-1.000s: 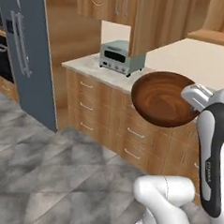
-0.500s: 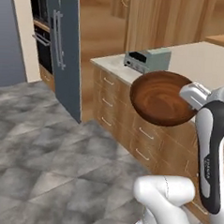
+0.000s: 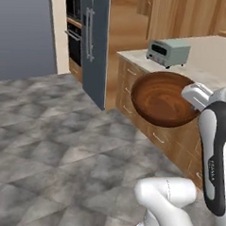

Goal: Take the smaller bowl and place it next to the appetizer plate on the dining counter , and place the larger bowl next to the plate with cooked food.

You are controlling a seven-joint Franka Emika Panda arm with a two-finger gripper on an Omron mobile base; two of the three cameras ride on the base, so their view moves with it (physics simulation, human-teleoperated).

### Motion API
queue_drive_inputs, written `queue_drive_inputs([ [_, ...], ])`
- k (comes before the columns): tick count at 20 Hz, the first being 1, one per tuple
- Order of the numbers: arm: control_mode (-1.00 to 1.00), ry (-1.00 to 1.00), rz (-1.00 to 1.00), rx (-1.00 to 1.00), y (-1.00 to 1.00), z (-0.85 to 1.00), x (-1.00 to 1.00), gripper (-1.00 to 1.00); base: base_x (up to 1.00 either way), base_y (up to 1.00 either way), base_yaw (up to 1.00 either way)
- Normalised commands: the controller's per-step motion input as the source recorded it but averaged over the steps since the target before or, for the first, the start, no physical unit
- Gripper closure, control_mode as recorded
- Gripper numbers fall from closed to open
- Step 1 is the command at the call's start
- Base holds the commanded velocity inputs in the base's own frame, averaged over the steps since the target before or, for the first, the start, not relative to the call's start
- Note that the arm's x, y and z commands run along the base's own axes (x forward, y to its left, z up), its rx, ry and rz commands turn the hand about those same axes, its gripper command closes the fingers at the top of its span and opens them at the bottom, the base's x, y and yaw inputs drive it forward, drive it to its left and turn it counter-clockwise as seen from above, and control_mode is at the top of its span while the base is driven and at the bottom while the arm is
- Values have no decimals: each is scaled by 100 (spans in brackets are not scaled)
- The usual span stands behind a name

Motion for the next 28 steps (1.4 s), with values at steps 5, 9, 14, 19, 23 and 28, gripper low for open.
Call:
queue_drive_inputs([
  [5,100,0,0,0,0,0,0,100,-83,29,13],
  [9,100,0,0,0,0,0,0,100,-11,100,4],
  [14,100,0,0,0,0,0,0,100,-44,100,2],
  [19,100,0,0,0,0,0,0,100,-41,100,1],
  [23,100,0,0,0,0,0,0,100,-14,100,18],
  [28,100,0,0,0,0,0,0,100,-6,100,38],
])
